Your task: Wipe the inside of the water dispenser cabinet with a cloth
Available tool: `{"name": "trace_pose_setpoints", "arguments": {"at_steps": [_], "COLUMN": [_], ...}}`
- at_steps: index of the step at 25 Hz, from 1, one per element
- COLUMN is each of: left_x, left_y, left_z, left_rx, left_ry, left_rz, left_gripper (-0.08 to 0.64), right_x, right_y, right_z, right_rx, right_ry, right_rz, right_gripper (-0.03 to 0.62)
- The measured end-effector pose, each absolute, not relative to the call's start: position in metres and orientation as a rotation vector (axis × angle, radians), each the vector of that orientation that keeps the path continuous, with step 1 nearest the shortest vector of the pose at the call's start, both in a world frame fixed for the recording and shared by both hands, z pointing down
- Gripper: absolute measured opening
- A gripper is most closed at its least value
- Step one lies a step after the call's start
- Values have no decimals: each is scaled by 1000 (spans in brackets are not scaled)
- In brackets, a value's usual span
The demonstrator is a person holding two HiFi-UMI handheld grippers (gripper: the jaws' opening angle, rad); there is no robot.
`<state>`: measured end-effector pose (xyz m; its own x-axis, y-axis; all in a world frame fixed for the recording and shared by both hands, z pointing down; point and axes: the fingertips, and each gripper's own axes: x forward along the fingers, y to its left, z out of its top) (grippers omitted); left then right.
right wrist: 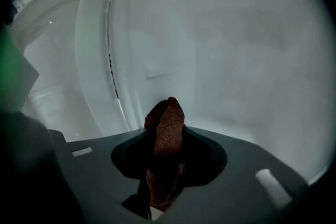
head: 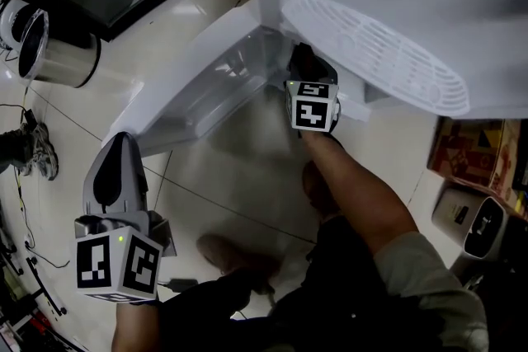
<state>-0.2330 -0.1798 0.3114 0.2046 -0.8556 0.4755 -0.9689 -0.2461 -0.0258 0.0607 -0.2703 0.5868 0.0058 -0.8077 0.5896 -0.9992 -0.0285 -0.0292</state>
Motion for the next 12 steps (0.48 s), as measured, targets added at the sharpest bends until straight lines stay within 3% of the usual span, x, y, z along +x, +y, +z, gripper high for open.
{"name": "trace_pose_setpoints", "arguments": {"at_steps": [12], "left_x": [-232], "left_y": [-179], "left_z": [313], "left_rx": [2205], "left_ry": [-1715], "left_rz": [580], "left_gripper": [-3], "right_x": [150], "right_y": [-202], "right_z": [629], "right_rx": [1994], "right_ry": [-1501], "right_rz": [753], "right_gripper": [133]}}
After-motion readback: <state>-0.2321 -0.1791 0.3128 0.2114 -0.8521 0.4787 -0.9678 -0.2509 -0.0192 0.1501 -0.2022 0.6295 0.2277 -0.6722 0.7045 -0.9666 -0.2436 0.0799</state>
